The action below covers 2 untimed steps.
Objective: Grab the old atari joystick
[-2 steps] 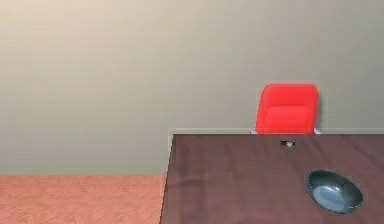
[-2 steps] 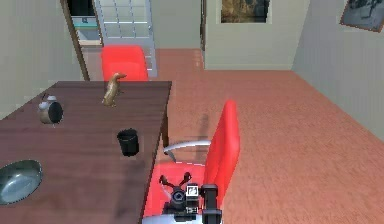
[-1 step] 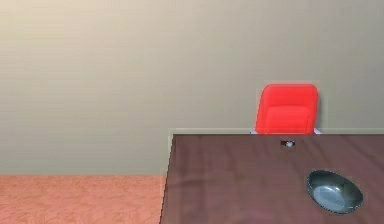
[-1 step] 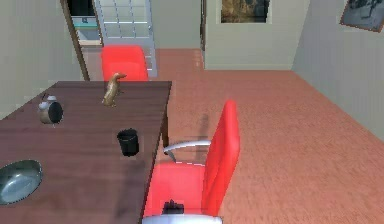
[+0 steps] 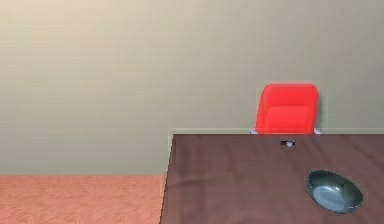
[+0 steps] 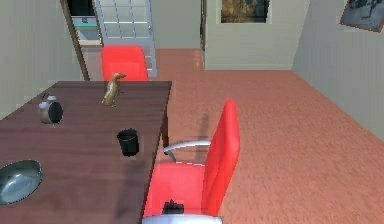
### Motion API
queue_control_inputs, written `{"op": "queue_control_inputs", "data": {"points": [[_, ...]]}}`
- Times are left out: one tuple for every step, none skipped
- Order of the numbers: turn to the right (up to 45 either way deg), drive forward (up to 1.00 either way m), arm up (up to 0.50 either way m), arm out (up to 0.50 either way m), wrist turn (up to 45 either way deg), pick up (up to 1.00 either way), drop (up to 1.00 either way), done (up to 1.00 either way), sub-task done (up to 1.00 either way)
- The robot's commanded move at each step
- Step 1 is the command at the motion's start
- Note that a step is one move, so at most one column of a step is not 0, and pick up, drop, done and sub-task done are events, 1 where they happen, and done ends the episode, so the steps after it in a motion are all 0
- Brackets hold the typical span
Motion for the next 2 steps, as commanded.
{"op": "queue_control_inputs", "data": {"points": [[0.0,0.00,0.10,0.00,0.0,0.00,0.00,0.00,0.00],[0.0,0.00,0.00,0.00,0.0,0.00,0.00,1.00,0.00]]}}
